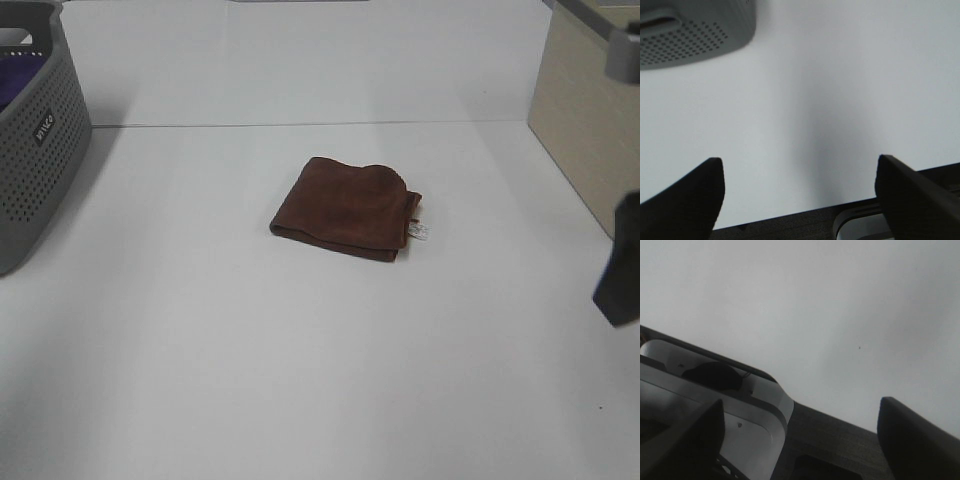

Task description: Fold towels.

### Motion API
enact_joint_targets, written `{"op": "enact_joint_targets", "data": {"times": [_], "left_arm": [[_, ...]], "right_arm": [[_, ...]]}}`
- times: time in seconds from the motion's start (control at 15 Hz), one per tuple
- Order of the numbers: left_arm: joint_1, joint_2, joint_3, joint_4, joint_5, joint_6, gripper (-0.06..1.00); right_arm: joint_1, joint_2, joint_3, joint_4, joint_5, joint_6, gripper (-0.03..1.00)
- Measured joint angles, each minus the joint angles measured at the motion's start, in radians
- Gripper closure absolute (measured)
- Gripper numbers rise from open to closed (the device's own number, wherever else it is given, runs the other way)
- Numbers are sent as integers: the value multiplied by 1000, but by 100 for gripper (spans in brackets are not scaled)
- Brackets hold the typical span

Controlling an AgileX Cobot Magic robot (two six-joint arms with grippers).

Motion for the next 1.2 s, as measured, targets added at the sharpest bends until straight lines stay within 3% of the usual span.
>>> {"op": "enact_joint_targets", "data": {"times": [0.2, 0.53, 0.93, 1.2], "left_arm": [[0, -251, 214, -1, -16, 0, 18], [0, -598, 326, -79, -11, 123, 18], [0, -632, 353, -145, -62, 238, 18], [0, -632, 365, -152, -92, 264, 18]], "right_arm": [[0, -148, 176, -7, -9, 0, 16], [0, -460, 370, -17, -64, -4, 16], [1, -785, 418, 6, -133, -72, 16], [1, -824, 418, 8, -134, -75, 16]]}}
